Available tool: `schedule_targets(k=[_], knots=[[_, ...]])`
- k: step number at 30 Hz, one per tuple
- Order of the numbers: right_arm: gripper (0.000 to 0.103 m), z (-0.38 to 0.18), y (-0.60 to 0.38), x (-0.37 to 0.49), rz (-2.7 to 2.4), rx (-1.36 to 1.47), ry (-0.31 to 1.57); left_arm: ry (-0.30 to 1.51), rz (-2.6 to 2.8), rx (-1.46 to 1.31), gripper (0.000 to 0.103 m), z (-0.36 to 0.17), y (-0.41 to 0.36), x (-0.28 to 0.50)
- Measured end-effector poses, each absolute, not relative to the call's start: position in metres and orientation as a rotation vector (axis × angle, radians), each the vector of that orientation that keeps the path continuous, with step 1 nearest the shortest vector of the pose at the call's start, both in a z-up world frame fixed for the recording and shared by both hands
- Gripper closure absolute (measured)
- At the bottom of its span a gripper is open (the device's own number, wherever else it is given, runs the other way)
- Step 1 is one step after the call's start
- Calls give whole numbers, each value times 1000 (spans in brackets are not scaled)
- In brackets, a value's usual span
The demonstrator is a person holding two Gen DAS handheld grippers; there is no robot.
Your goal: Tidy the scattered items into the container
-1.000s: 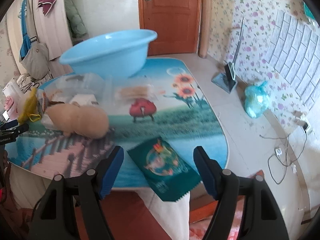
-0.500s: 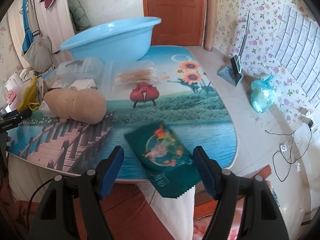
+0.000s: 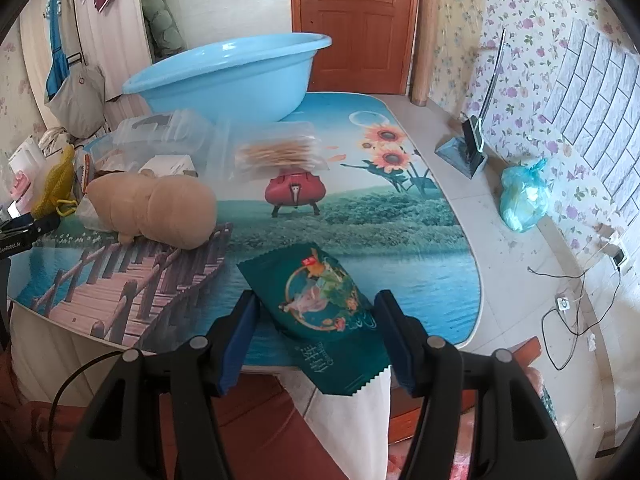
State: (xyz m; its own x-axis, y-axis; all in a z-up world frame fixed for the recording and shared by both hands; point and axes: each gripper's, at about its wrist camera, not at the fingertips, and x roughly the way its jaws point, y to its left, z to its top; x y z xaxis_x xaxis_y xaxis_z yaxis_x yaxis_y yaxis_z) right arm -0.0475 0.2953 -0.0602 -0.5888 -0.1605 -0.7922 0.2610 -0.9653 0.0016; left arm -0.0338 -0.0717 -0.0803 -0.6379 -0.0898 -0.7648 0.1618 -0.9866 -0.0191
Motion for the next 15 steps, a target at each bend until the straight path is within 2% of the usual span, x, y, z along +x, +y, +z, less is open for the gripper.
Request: schedule_targets(k=[15], knots=[[42,-59,295,-46,-2608,1280,155,129,-2721,1262,0,-80,-72,-34]])
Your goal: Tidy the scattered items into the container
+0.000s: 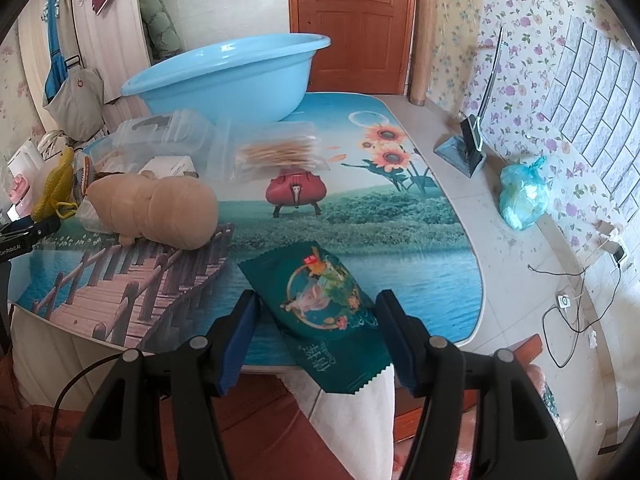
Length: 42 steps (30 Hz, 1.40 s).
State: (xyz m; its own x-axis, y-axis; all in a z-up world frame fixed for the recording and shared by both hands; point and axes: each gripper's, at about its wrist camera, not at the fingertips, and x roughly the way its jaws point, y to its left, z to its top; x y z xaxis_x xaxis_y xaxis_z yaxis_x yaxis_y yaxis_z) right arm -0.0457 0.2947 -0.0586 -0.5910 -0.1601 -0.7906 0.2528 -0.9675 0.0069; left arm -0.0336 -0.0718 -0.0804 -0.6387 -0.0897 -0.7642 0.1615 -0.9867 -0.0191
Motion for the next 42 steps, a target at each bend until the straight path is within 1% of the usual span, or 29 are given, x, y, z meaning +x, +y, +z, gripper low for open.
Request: schedule_targets(k=[42], knots=[[42,-59,293,-43,-2608,1289,157,129,-2723,1260,0,-80,-71,-33]])
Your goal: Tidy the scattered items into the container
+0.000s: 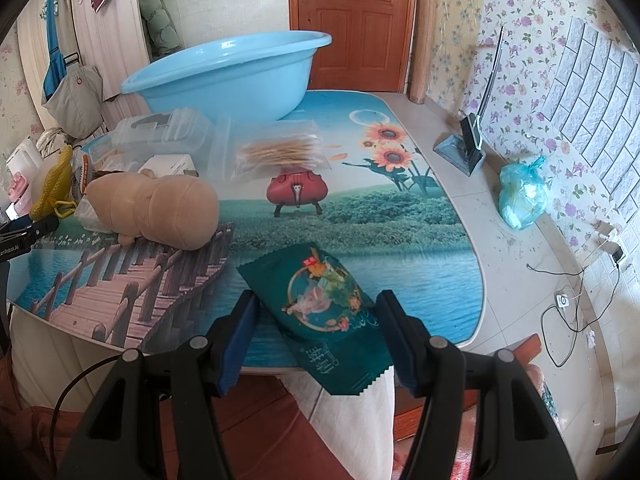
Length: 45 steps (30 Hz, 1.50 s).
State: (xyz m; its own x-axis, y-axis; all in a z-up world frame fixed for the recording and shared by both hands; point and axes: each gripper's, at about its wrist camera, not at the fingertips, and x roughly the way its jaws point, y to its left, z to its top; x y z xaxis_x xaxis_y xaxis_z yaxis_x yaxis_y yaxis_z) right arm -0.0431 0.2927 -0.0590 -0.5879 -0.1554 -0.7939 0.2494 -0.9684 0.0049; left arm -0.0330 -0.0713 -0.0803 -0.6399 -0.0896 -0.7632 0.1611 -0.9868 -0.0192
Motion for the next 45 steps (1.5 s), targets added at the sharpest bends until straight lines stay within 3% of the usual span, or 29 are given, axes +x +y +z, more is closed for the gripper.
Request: schedule_targets(k=[45], knots=[[42,-57,292,-47,-2618,1267,156,129,-2723,1259,0,-80,-72,-32]])
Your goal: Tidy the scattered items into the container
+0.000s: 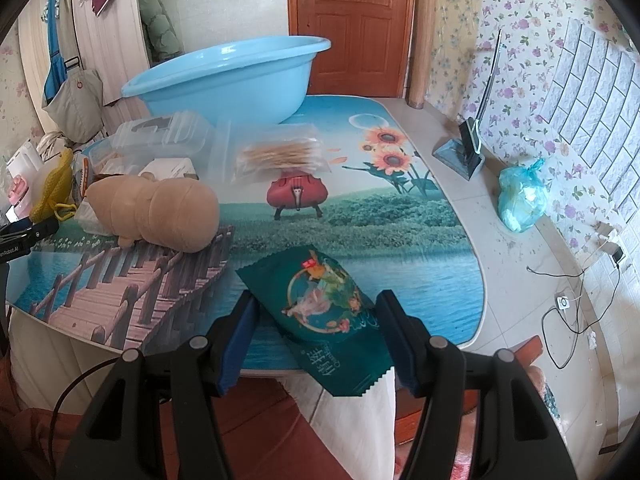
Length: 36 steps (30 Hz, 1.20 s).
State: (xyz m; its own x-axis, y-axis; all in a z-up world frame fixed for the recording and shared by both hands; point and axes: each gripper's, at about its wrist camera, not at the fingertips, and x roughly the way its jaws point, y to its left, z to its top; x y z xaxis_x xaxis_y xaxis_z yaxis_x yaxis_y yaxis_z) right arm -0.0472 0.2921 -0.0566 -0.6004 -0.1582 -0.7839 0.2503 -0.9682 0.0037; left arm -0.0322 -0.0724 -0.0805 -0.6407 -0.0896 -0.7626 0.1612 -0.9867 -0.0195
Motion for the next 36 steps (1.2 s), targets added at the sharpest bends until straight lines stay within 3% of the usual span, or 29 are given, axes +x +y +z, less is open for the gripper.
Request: schedule_targets(k=[24,36], knots=[[47,-60,291,-40,-2623,1222,158,129,-2717,1264,0,-78,-73,-37],[48,-59,288,-37,-2611,1218,166,123,-2647,1484,0,-74,-78,-52]])
